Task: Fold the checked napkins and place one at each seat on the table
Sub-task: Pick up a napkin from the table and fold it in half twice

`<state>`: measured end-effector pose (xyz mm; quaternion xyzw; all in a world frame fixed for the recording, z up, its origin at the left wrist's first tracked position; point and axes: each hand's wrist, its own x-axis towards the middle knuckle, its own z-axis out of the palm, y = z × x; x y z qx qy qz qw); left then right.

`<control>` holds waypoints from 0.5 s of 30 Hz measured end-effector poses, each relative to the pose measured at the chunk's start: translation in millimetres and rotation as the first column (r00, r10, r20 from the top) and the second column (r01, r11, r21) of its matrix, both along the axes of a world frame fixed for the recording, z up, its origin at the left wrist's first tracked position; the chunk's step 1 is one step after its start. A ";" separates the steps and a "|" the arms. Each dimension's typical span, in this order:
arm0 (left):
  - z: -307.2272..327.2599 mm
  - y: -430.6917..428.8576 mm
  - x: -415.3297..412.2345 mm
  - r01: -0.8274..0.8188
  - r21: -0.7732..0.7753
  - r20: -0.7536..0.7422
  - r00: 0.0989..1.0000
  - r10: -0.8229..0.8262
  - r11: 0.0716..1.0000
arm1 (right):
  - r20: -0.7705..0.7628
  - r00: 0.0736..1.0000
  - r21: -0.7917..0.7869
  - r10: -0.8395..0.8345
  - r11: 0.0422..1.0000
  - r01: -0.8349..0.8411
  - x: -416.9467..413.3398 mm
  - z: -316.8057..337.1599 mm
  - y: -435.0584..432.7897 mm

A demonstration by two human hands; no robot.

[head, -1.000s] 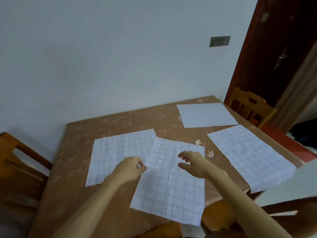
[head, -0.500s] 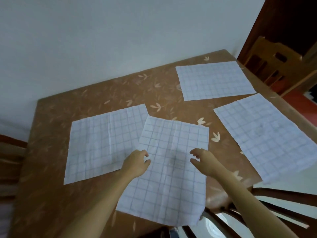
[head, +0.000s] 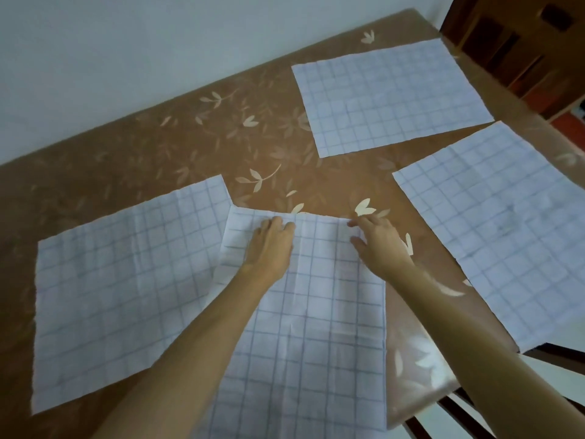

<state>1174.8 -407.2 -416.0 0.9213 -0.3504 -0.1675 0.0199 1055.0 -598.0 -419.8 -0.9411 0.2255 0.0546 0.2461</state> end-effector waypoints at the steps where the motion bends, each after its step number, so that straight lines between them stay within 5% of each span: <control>1: -3.7 -8.5 6.1 0.010 -0.006 0.009 1.000 -0.010 1.000 | 0.018 1.000 0.001 0.000 1.000 0.000 6.6 -5.6 -1.7; 15: -23.8 -36.1 43.5 0.022 0.091 0.009 1.000 -0.023 0.996 | -0.124 0.991 -0.069 0.042 0.996 -0.051 39.2 -28.0 -11.0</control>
